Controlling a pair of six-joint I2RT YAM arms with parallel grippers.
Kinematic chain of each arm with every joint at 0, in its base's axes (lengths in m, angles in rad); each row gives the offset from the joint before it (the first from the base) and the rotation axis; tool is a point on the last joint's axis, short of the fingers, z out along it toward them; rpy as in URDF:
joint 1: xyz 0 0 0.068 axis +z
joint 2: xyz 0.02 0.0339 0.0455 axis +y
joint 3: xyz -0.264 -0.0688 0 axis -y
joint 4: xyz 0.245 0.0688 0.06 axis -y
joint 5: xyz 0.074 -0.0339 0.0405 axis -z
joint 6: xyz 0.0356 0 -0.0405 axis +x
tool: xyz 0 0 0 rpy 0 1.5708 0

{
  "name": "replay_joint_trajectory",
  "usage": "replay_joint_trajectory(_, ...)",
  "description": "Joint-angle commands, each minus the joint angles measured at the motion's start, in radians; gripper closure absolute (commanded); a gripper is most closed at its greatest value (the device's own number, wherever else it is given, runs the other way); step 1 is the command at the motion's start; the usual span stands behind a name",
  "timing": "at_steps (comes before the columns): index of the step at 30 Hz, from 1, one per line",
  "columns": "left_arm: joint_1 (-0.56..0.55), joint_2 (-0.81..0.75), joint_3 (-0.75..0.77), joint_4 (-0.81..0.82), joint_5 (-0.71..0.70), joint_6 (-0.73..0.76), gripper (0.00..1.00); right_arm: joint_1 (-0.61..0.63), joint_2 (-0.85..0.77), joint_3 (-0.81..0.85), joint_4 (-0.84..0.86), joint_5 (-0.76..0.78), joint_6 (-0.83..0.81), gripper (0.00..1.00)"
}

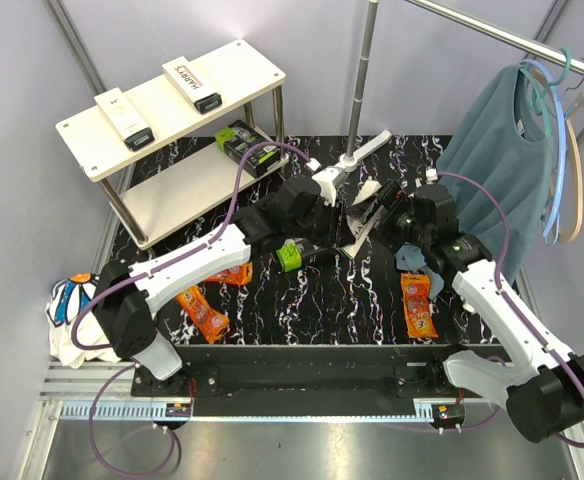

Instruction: Place and organize the shaving razors onto the shelf

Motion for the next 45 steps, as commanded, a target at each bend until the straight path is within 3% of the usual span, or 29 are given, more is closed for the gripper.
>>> replay_joint_trajectory(1, 0.003, -0.031, 0.034, 0.059, -0.008, 0.012, 0.86, 0.001, -0.059, 0.016, -0.022, 0.053, -0.004, 0.00)
replay_joint_trajectory(12, 0.023, -0.032, 0.092, 0.014, 0.007, 0.015, 0.88, 0.001, -0.182, 0.032, -0.097, 0.183, -0.007, 0.00)
replay_joint_trajectory(24, 0.199, -0.155, 0.264, -0.061, 0.082, -0.055, 0.91, 0.001, -0.176, 0.042, -0.125, 0.173, -0.013, 0.00)
replay_joint_trajectory(36, 0.536, -0.284, 0.386, -0.052, 0.133, -0.229, 0.92, 0.001, -0.133, 0.027, -0.100, 0.120, -0.021, 0.00)
replay_joint_trajectory(45, 0.863, -0.276, 0.380, 0.061, 0.323, -0.494, 0.92, 0.001, -0.131, 0.007, -0.094, 0.105, -0.021, 0.00)
